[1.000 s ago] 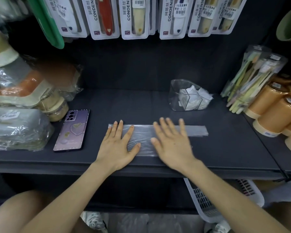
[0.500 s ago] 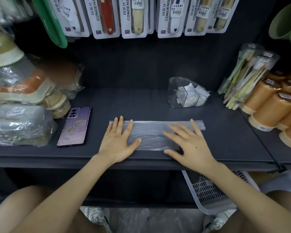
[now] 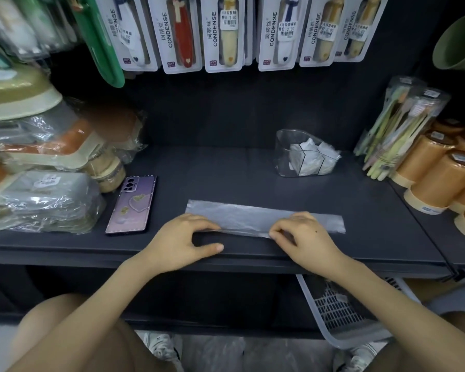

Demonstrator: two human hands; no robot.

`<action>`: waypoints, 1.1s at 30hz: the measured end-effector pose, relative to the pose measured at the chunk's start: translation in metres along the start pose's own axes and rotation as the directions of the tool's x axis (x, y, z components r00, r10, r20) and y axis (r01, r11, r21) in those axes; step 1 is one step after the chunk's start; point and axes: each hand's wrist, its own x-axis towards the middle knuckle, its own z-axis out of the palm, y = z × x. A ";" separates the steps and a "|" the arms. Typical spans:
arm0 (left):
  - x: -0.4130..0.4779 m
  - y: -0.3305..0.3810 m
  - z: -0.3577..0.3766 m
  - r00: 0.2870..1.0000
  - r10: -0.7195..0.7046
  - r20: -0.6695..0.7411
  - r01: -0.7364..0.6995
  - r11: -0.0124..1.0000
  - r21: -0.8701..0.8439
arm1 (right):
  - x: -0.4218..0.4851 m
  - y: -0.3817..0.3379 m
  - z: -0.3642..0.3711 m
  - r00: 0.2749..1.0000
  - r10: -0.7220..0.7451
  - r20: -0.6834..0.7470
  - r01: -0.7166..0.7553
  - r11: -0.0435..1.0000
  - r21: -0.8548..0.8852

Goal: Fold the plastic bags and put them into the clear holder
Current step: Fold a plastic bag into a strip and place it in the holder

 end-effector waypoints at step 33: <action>0.041 0.002 0.040 0.967 0.000 -0.256 0.079 0.951 0.300 | 0.063 0.001 -0.015 0.831 0.485 0.273 -0.522 0.850 0.077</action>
